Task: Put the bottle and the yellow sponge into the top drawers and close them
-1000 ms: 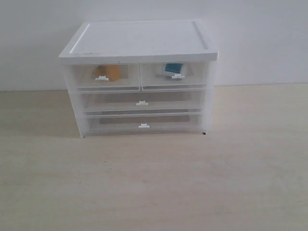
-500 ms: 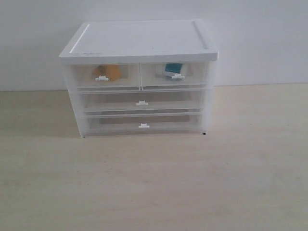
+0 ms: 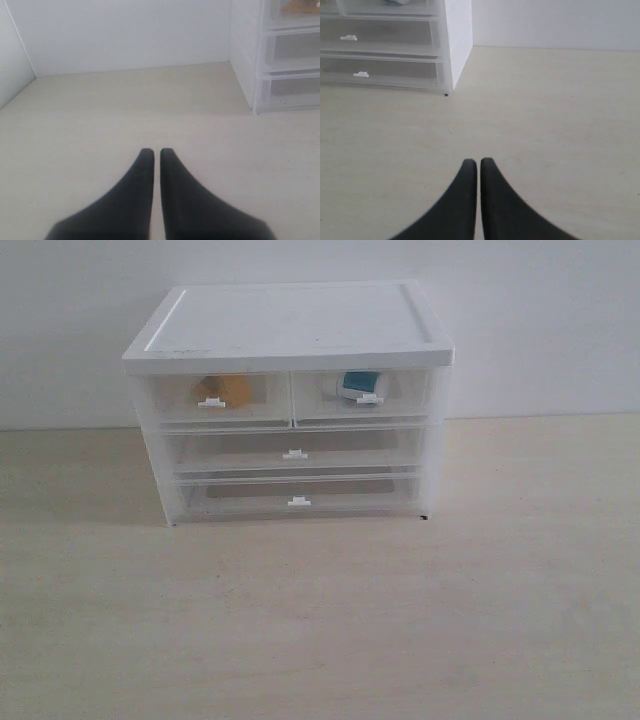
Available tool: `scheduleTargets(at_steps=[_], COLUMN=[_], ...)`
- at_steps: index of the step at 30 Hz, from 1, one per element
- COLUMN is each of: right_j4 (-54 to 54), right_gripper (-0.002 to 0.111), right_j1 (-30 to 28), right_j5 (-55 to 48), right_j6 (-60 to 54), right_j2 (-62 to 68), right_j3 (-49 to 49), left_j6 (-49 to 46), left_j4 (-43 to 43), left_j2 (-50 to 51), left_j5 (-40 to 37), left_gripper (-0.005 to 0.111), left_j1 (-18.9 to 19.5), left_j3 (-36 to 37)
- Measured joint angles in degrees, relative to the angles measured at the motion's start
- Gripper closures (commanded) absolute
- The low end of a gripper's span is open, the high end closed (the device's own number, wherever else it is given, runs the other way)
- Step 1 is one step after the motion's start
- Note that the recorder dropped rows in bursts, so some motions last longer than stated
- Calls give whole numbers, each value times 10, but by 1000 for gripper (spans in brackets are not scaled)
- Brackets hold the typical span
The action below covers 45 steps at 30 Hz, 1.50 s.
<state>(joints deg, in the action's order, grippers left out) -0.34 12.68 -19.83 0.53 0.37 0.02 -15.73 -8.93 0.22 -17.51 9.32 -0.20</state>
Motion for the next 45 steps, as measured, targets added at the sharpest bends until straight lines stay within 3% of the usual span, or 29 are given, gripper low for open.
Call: scheduleTargets(at_steps=[14, 25, 45], right_j4=[0, 0, 3], right_gripper=[108, 108, 108], right_j1=[0, 0, 0], right_j5=[0, 0, 0], right_j6=[0, 1, 1], right_j2=[0, 0, 0], right_j3=[0, 0, 0], left_j6=[0, 32, 65], left_j4=[25, -27, -37], left_j2=[0, 0, 0], left_j5=[-1, -9, -14], left_gripper=[103, 103, 103], left_j1=[-2, -64, -65], left_j3=[0, 0, 0])
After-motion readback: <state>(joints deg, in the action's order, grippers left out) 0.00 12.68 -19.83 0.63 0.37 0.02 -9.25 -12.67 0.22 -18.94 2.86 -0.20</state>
